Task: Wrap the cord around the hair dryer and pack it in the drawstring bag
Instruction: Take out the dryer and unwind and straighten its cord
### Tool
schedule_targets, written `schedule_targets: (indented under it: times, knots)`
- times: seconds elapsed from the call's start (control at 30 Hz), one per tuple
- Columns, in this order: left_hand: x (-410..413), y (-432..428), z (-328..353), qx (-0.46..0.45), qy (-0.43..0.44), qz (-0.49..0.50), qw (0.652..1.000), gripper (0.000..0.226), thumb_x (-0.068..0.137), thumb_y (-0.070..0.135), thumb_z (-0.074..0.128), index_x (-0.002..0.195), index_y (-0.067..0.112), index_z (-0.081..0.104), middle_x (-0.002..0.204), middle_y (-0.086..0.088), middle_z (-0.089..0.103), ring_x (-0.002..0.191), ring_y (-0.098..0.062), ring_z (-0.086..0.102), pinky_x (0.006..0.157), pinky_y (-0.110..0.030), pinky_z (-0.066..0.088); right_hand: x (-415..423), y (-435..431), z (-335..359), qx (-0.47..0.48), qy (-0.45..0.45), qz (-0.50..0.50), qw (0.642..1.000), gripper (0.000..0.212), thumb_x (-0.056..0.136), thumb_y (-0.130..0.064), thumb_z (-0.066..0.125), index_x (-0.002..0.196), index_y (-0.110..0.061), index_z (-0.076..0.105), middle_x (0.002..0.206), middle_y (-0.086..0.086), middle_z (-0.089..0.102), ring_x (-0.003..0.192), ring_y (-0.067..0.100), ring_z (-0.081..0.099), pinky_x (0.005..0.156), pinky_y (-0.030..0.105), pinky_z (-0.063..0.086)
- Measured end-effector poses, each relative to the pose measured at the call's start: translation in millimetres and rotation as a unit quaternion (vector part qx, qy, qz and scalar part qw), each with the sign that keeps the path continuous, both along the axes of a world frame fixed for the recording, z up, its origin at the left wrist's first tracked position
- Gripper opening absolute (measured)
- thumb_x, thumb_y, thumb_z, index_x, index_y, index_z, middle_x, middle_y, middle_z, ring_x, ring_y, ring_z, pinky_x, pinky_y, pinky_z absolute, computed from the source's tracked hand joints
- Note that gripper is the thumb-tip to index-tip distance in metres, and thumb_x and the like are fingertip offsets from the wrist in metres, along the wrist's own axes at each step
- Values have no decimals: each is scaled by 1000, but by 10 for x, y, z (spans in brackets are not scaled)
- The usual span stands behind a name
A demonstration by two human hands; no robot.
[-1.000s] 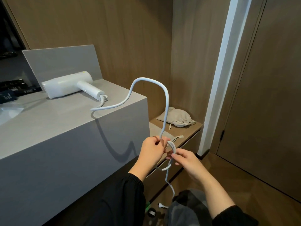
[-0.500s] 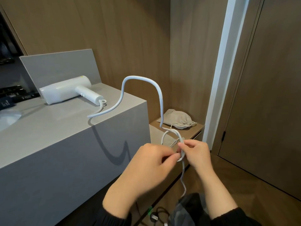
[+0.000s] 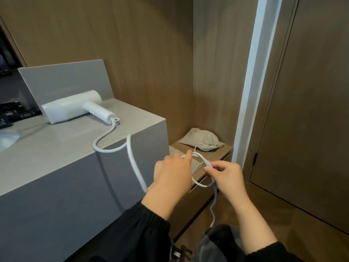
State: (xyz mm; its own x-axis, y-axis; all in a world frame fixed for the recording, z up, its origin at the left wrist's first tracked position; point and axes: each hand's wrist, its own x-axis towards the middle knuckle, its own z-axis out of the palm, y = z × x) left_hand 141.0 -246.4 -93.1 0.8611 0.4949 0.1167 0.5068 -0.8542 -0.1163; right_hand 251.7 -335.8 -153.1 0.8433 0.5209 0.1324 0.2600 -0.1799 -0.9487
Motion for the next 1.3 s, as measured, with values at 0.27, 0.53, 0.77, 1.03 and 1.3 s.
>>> schedule_targets:
  times: [0.27, 0.53, 0.77, 1.03, 1.3]
  knots:
    - [-150, 214, -399, -267, -227, -30, 936, 37, 98, 18, 47, 130, 37, 48, 133, 10, 51, 119, -8, 46, 94, -23, 40, -116, 59, 38, -15, 6, 106, 994, 14, 83, -10, 72, 92, -20, 77, 76, -1, 71, 71, 8, 63, 67, 19, 52]
    - [-159, 302, -345, -232, -347, -18, 908, 11, 89, 17, 64, 93, 22, 73, 84, 10, 67, 78, -6, 59, 68, -15, 48, -45, 9, -67, 32, 115, 212, 970, 27, 99, -21, 48, 91, -16, 73, 70, 0, 63, 70, 10, 61, 74, 24, 55]
    - [-129, 256, -361, -285, -402, 38, 869, 10, 91, 17, 61, 94, 21, 70, 85, 7, 67, 77, -9, 63, 60, -7, 45, -10, -3, -149, 38, 98, 182, 978, 21, 97, -12, 52, 95, -9, 72, 76, 6, 65, 75, 15, 63, 74, 22, 54]
    - [-190, 338, -402, -97, -321, -109, 936, 22, 75, 19, 79, 95, 23, 73, 91, 9, 69, 82, -9, 65, 69, -24, 53, -75, 128, -17, -2, 11, 128, 992, 19, 94, -11, 57, 90, -15, 74, 67, -1, 63, 59, 5, 57, 55, 9, 46]
    - [-178, 406, -470, -17, -367, -72, 927, 14, 73, 7, 80, 77, 13, 67, 66, 0, 65, 51, -17, 59, 46, -24, 46, -88, 194, 28, -17, 36, 147, 988, 25, 98, -16, 50, 85, -9, 70, 62, 5, 62, 53, 11, 57, 56, 19, 52]
